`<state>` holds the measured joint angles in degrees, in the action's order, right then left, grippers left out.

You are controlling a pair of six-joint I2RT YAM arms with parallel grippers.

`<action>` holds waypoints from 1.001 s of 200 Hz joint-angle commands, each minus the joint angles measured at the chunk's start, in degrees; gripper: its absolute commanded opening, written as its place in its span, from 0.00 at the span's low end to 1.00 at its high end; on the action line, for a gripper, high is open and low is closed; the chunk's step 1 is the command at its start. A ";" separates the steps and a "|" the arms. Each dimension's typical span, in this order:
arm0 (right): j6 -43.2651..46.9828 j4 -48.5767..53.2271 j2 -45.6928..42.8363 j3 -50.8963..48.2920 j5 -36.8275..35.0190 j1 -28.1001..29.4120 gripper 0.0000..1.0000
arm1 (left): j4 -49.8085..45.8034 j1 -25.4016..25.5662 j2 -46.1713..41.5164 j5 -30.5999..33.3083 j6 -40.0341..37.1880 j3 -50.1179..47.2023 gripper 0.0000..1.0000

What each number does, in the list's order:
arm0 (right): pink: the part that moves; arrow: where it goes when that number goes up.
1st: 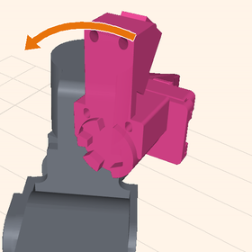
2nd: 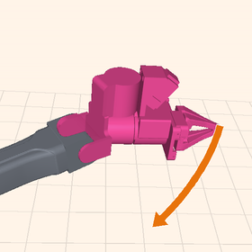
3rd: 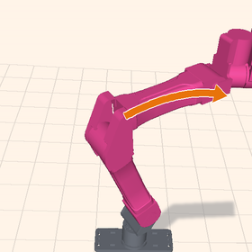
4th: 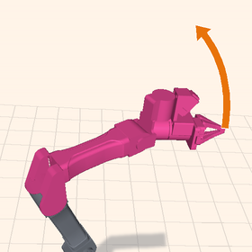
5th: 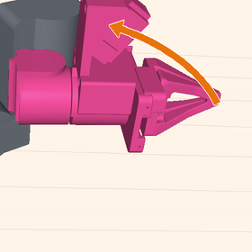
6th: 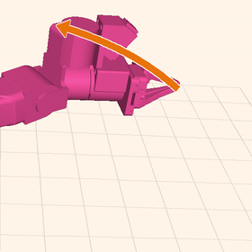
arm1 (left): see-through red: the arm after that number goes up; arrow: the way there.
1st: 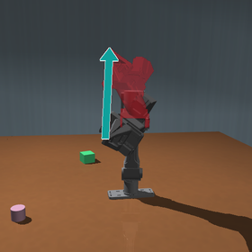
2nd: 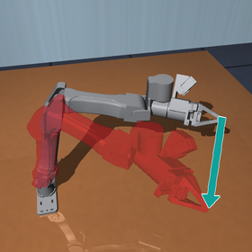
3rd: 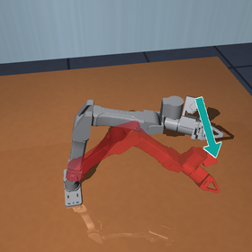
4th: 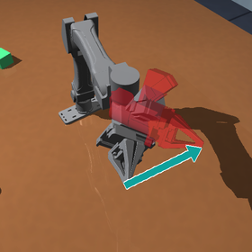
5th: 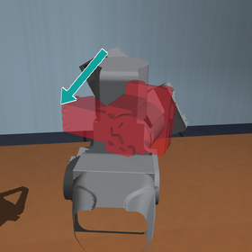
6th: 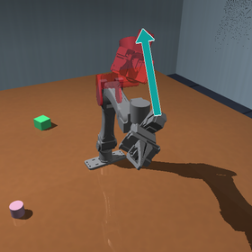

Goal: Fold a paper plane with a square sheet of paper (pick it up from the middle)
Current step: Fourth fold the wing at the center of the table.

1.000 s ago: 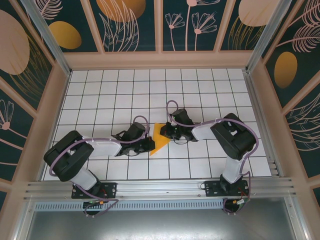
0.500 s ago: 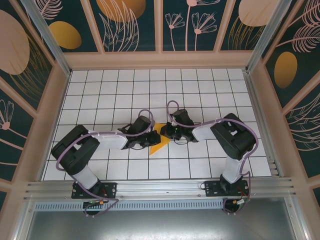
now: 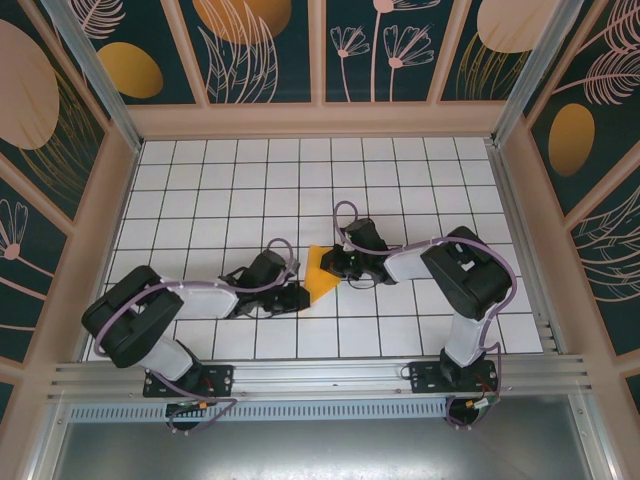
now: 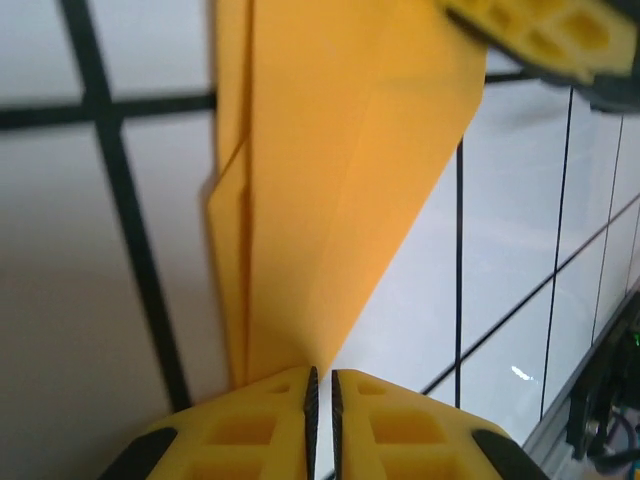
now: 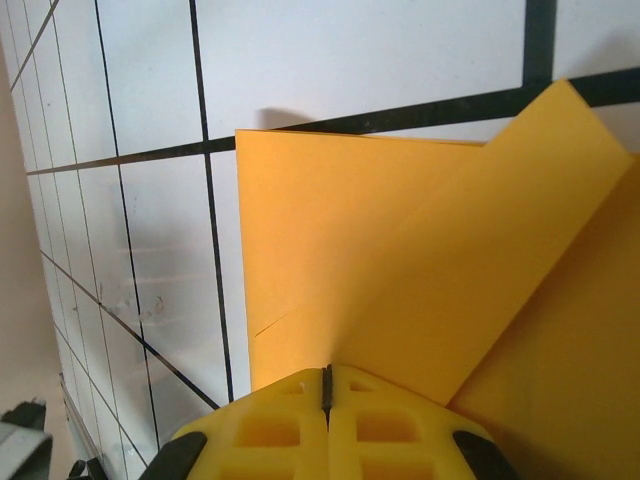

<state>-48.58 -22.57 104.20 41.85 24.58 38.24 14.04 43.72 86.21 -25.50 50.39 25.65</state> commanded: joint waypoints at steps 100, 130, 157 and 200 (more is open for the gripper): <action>4.53 7.83 -3.28 3.68 -2.11 -0.62 0.16 | -16.15 -0.20 -11.98 13.39 0.07 4.30 0.23; 5.21 14.86 -10.24 5.40 -7.79 -0.62 0.27 | -15.63 -1.50 -7.85 17.18 -1.69 9.17 0.32; 0.56 16.56 -15.17 1.00 -11.63 -1.71 0.37 | -17.11 -2.65 -2.50 19.14 -4.64 14.19 0.36; -5.75 11.96 -17.16 -5.84 -8.47 -1.65 0.44 | -17.62 -2.79 4.42 18.74 -8.16 18.65 0.36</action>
<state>-49.87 -10.41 87.13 39.44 15.92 36.38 -1.30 41.15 87.64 -8.16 45.82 41.63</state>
